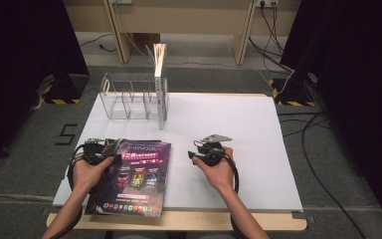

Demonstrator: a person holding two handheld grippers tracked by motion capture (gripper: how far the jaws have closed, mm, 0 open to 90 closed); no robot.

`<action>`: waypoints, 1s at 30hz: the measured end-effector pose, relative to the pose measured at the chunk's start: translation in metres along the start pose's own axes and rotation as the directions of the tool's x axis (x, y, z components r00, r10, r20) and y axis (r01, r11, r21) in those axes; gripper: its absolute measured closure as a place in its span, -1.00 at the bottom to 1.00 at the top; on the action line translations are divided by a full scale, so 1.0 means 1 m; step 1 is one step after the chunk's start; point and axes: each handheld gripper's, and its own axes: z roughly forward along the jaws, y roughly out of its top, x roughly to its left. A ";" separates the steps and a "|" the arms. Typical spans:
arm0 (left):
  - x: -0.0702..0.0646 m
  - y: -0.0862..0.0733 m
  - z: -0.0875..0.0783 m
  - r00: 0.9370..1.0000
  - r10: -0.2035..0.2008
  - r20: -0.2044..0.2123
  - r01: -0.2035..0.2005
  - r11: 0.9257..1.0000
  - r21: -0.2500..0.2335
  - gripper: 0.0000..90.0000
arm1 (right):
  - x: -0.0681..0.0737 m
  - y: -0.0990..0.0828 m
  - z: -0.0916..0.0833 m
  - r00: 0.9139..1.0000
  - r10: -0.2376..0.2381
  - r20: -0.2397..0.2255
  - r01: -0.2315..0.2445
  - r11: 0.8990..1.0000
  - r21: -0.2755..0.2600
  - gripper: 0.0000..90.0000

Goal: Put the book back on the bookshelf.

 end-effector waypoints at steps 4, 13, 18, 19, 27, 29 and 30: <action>-0.002 -0.001 -0.001 1.000 0.009 -0.006 -0.008 1.000 0.009 0.54 | 0.007 0.003 0.007 1.000 0.000 -0.031 0.000 1.000 0.023 0.20; -0.005 -0.007 -0.006 1.000 0.024 -0.014 -0.024 0.999 0.032 0.54 | 0.026 0.008 0.039 0.992 0.019 -0.124 -0.006 0.995 0.102 0.17; -0.008 -0.011 -0.007 1.000 0.011 0.017 -0.012 0.999 0.045 0.54 | 0.032 0.009 0.051 0.987 0.048 -0.156 -0.025 0.989 0.144 0.15; -0.010 -0.011 -0.007 1.000 0.012 0.022 -0.013 0.999 0.050 0.54 | 0.032 0.008 0.053 0.985 0.057 -0.162 -0.032 0.988 0.152 0.14; -0.012 -0.014 -0.008 0.999 0.029 0.015 -0.029 0.999 0.040 0.53 | 0.034 0.006 0.060 0.976 0.103 -0.192 -0.066 0.979 0.191 0.12; -0.014 -0.014 -0.008 0.999 0.037 0.009 -0.038 0.998 0.042 0.53 | 0.034 0.006 0.062 0.974 0.118 -0.195 -0.079 0.977 0.197 0.09; -0.014 -0.014 -0.008 0.999 0.038 0.010 -0.039 0.998 0.043 0.52 | 0.034 0.007 0.064 0.973 0.122 -0.194 -0.082 0.976 0.201 0.07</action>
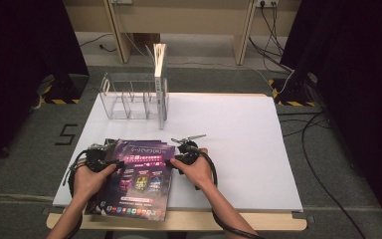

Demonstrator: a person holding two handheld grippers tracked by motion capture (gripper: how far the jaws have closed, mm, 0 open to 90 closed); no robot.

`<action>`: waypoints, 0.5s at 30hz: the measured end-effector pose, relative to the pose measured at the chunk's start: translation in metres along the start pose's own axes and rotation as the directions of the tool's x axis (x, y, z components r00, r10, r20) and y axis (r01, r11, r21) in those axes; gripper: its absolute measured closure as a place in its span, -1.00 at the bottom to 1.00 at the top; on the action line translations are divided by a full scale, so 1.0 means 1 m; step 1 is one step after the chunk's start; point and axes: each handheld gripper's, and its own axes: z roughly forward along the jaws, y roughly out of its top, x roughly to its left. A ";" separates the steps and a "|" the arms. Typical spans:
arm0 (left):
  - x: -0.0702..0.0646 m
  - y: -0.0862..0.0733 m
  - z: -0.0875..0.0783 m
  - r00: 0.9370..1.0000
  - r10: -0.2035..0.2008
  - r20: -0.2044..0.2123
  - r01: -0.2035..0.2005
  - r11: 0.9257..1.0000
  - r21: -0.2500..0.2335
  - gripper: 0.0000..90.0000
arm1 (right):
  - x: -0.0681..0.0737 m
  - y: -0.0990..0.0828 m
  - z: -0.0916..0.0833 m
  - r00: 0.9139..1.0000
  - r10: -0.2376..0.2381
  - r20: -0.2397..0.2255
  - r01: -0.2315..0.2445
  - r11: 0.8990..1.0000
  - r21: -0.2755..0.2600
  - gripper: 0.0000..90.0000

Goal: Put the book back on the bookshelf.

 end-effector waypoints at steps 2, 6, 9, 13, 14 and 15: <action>0.001 0.000 0.000 1.000 -0.005 0.003 0.005 1.000 -0.004 0.52 | -0.001 0.001 0.001 1.000 0.019 -0.006 -0.019 1.000 0.000 0.05; 0.003 -0.002 0.001 1.000 -0.021 0.017 0.021 1.000 -0.014 0.50 | -0.004 0.002 0.004 0.999 0.047 -0.023 -0.047 0.999 0.002 0.03; 0.003 -0.003 0.001 1.000 -0.019 0.017 0.020 1.000 -0.022 0.50 | -0.006 0.005 0.005 0.997 0.073 -0.041 -0.072 0.997 0.010 0.05; 0.002 -0.004 0.001 1.000 -0.010 0.010 0.010 1.000 -0.020 0.48 | -0.005 0.008 0.006 0.997 0.065 -0.034 -0.065 0.998 0.022 0.08; 0.002 -0.004 0.000 1.000 -0.009 0.007 0.009 1.000 -0.021 0.48 | -0.005 0.008 0.005 0.998 0.062 -0.027 -0.062 0.998 0.005 0.16; 0.002 -0.004 0.000 1.000 -0.006 0.004 0.006 1.000 -0.021 0.48 | -0.004 0.008 0.003 0.998 0.065 -0.027 -0.065 0.998 -0.015 0.26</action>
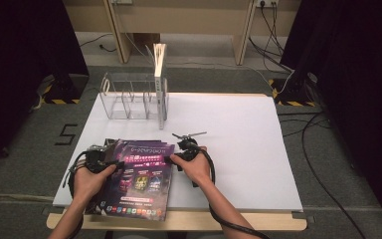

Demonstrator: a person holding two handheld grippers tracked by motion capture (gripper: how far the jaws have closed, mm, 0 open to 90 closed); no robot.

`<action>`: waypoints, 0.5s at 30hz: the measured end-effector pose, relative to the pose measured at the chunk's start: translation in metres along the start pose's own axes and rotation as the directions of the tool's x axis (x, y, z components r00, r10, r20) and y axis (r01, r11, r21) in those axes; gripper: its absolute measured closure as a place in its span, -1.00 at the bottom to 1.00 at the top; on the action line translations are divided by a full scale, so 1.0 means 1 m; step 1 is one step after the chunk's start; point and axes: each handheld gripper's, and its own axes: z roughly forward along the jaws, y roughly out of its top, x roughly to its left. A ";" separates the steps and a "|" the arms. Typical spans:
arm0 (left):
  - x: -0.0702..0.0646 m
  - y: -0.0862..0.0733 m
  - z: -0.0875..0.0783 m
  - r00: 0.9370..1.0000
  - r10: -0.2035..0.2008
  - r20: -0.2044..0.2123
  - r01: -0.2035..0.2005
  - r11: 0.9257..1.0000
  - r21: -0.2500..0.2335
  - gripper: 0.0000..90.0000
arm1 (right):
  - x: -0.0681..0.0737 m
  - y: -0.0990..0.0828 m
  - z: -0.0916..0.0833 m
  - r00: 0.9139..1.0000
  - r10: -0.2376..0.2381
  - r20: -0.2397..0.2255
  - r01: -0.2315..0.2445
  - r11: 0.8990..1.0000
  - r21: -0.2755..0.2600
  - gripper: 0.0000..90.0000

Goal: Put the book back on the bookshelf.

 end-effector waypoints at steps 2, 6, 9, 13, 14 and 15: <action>0.000 -0.001 0.000 1.000 -0.003 -0.003 0.003 1.000 -0.002 0.48 | 0.002 0.002 -0.006 1.000 -0.007 -0.014 0.007 0.999 -0.036 0.40; 0.000 -0.001 -0.001 1.000 -0.001 -0.011 0.001 1.000 -0.006 0.48 | 0.009 0.009 -0.013 0.998 -0.035 -0.047 0.032 0.997 -0.067 0.54; -0.001 -0.001 -0.001 1.000 0.005 -0.017 -0.005 1.000 -0.007 0.48 | 0.013 0.013 -0.013 0.998 -0.042 -0.037 0.040 0.998 -0.048 0.55; -0.001 -0.001 -0.001 1.000 0.010 -0.020 -0.010 1.000 -0.008 0.48 | 0.011 0.014 -0.011 0.999 -0.009 -0.053 0.008 1.000 -0.027 0.61; -0.002 -0.001 -0.001 1.000 0.013 -0.021 -0.013 1.000 -0.005 0.48 | 0.010 0.014 -0.012 0.998 0.006 -0.063 -0.008 1.000 -0.026 0.62; -0.002 -0.001 -0.001 1.000 0.016 -0.021 -0.016 1.000 -0.005 0.48 | 0.009 0.015 -0.012 0.997 0.028 -0.077 -0.030 0.999 -0.025 0.64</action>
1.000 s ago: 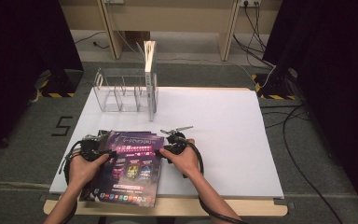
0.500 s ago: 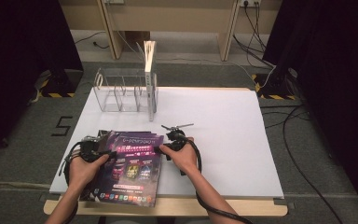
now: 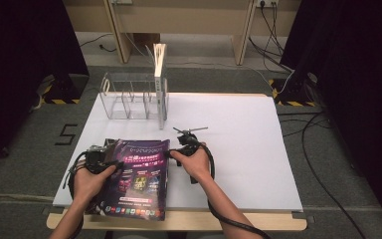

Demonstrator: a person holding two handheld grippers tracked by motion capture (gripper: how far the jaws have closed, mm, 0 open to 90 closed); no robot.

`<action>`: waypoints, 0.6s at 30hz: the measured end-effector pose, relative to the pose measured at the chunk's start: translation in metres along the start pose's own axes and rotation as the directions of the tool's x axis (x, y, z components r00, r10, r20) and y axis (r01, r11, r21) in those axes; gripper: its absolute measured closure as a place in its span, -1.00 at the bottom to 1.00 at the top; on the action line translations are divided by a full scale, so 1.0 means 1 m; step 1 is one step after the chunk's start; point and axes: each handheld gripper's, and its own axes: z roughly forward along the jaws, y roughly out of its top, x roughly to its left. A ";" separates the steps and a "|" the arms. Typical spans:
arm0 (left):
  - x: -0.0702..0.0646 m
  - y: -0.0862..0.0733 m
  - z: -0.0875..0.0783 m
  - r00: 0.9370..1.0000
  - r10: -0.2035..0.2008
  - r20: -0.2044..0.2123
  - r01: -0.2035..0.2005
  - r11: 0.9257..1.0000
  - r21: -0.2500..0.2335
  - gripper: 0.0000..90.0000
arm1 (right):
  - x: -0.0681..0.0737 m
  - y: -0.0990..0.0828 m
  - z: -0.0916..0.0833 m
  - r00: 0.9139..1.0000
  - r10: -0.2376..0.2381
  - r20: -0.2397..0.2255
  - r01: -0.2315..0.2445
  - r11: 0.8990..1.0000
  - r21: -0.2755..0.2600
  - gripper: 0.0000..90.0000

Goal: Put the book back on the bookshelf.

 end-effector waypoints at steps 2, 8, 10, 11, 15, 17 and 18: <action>0.000 0.000 0.000 1.000 0.000 0.001 0.000 1.000 -0.003 0.48 | -0.001 0.002 -0.002 0.999 0.039 -0.033 -0.039 0.999 0.001 0.68; -0.001 0.000 -0.002 1.000 0.009 0.027 -0.009 1.000 -0.014 0.41 | 0.007 0.009 -0.014 0.992 0.094 -0.090 -0.098 0.994 -0.046 0.81; -0.002 0.002 -0.005 0.999 0.006 0.038 -0.004 0.999 -0.038 0.38 | 0.010 0.011 -0.019 0.988 0.105 -0.113 -0.114 0.991 -0.074 0.85; -0.003 0.003 -0.008 0.999 0.009 0.038 -0.008 0.999 -0.050 0.33 | 0.012 0.013 -0.022 0.987 0.103 -0.121 -0.115 0.989 -0.089 0.86; -0.007 0.010 -0.019 0.999 0.028 0.026 -0.025 0.993 -0.114 0.21 | 0.023 0.018 -0.032 0.990 0.067 -0.126 -0.086 0.984 -0.155 0.89; -0.012 0.014 -0.025 0.999 0.031 0.037 -0.025 0.989 -0.149 0.15 | 0.027 0.021 -0.037 0.993 0.041 -0.112 -0.062 0.980 -0.190 0.89; -0.014 0.016 -0.028 0.998 0.042 0.041 -0.035 0.986 -0.162 0.14 | 0.030 0.023 -0.040 0.996 0.017 -0.091 -0.037 0.975 -0.218 0.89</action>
